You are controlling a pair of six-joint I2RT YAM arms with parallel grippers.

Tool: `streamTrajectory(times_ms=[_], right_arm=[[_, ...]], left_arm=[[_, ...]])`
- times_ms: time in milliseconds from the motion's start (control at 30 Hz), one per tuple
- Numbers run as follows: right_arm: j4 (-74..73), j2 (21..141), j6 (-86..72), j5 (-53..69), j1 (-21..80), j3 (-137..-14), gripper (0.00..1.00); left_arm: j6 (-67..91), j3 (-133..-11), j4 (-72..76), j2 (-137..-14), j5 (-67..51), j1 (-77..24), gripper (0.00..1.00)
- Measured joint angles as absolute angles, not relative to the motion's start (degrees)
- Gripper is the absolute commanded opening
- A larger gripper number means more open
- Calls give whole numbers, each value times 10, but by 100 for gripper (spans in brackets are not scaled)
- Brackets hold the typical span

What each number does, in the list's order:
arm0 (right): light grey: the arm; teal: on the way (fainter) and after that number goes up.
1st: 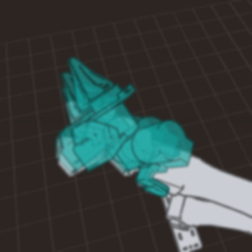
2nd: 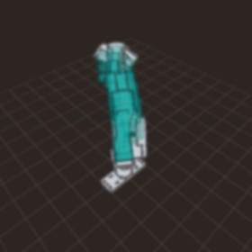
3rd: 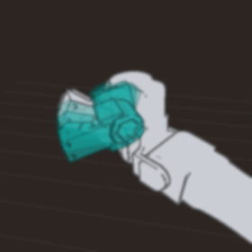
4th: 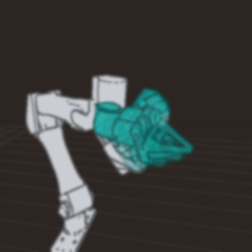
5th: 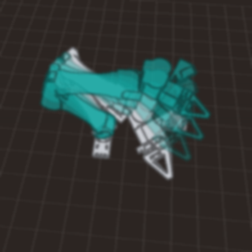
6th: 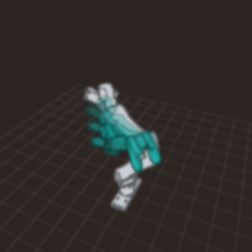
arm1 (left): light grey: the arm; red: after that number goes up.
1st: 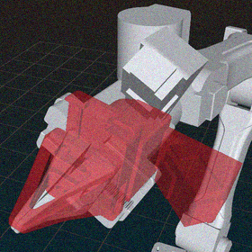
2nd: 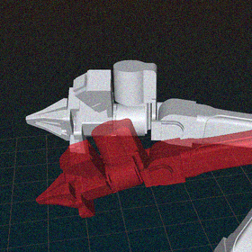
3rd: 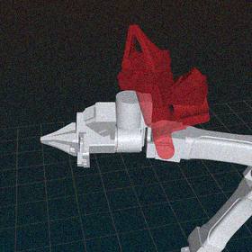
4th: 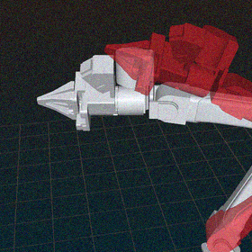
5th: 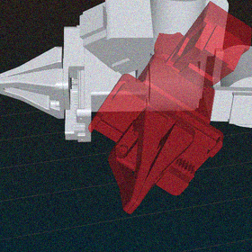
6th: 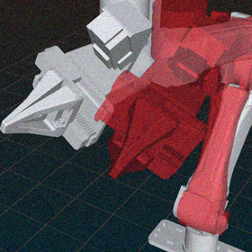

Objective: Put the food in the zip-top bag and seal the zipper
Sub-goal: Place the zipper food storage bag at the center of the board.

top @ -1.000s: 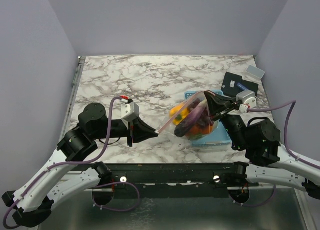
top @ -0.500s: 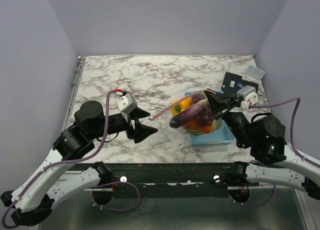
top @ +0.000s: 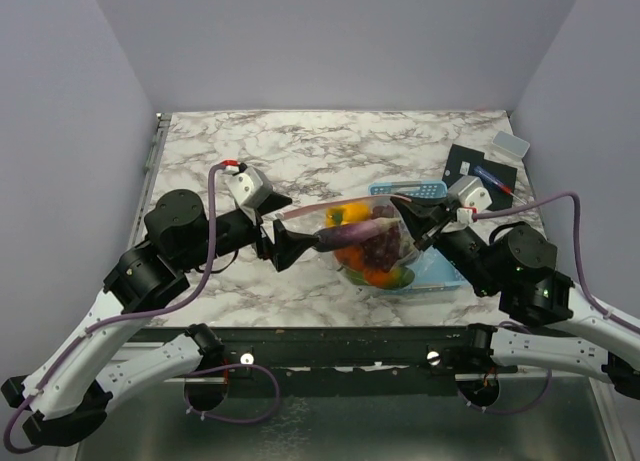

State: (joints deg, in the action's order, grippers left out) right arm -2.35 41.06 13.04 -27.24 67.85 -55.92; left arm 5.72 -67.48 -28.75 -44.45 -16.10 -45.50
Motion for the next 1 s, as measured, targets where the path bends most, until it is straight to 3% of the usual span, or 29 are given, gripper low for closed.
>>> streamTrajectory(times_ms=[833,1000], right_arm=[[-133,457,44,-98,678,-595,1],[-132,474,34,-77,678,-595,1]], left_arm=[[34,-699,-253,-512,-306,-455,99],[32,-684,-248,-513,-351,-455,93]])
